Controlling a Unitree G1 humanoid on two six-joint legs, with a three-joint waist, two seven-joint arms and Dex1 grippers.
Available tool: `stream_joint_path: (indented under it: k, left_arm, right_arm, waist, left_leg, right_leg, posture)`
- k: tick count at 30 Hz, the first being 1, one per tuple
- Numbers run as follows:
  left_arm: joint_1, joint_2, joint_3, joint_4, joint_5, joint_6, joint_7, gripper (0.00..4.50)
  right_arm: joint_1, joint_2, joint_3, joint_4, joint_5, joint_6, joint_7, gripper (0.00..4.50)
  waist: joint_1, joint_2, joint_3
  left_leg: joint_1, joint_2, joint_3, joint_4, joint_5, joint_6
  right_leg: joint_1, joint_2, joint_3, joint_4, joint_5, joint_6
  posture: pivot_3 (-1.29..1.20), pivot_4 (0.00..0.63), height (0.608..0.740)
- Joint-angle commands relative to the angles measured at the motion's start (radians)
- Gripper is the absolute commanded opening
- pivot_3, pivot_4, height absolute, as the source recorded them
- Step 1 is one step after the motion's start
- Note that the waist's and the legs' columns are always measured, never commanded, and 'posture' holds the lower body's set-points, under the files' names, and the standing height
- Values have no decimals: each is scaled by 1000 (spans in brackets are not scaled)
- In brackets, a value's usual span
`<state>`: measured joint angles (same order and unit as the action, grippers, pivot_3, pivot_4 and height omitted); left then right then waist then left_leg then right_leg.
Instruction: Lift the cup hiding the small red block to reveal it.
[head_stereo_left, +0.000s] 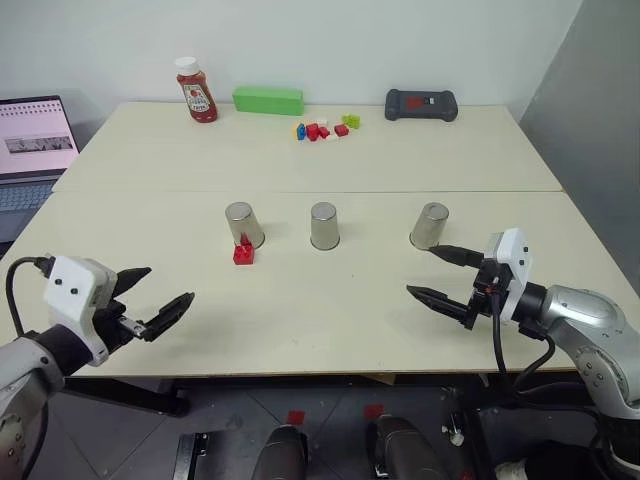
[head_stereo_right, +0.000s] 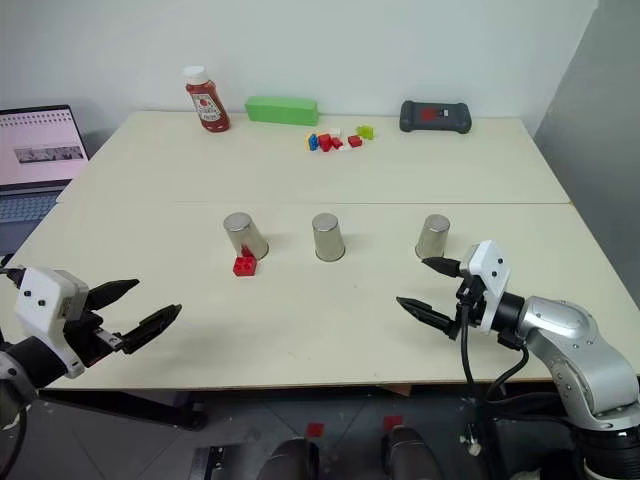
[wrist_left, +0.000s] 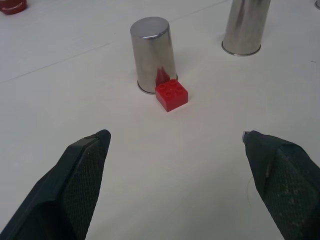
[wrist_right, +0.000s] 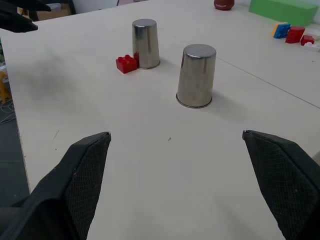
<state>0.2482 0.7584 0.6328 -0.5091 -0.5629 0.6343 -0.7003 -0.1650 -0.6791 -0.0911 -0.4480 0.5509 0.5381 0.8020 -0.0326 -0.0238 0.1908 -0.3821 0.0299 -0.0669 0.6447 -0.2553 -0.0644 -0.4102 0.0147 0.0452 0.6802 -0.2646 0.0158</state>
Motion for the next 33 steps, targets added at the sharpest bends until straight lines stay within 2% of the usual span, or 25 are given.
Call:
stream_joint_path:
  k: [1, 16, 33]
  left_arm:
    - [-7, 6, 21, -43, -10, -14, 5, 4480]
    - [-14, 21, -12, -89, -2, -4, 19, 4480]
    - [-115, 110, -175, -81, 13, 8, -32, 4480]
  right_arm:
    - [-5, -2, -29, -14, 12, -4, -9, 4500]
    - [-36, -7, -28, -13, 20, 17, -3, 4500]
    - [31, -18, -57, -55, 34, 6, -5, 4500]
  waist:
    - [0, 0, 0]
    - [0, 0, 0]
    - [0, 0, 0]
  left_leg:
    - [0, 0, 0, 0, 0, 0]
    - [0, 0, 0, 0, 0, 0]
    - [0, 0, 0, 0, 0, 0]
  right_leg:
    - [0, 0, 0, 0, 0, 0]
    - [0, 0, 0, 0, 0, 0]
    - [0, 0, 0, 0, 0, 0]
  posture:
    - [0, 150, 740]
    - [0, 150, 740]
    - [0, 150, 740]
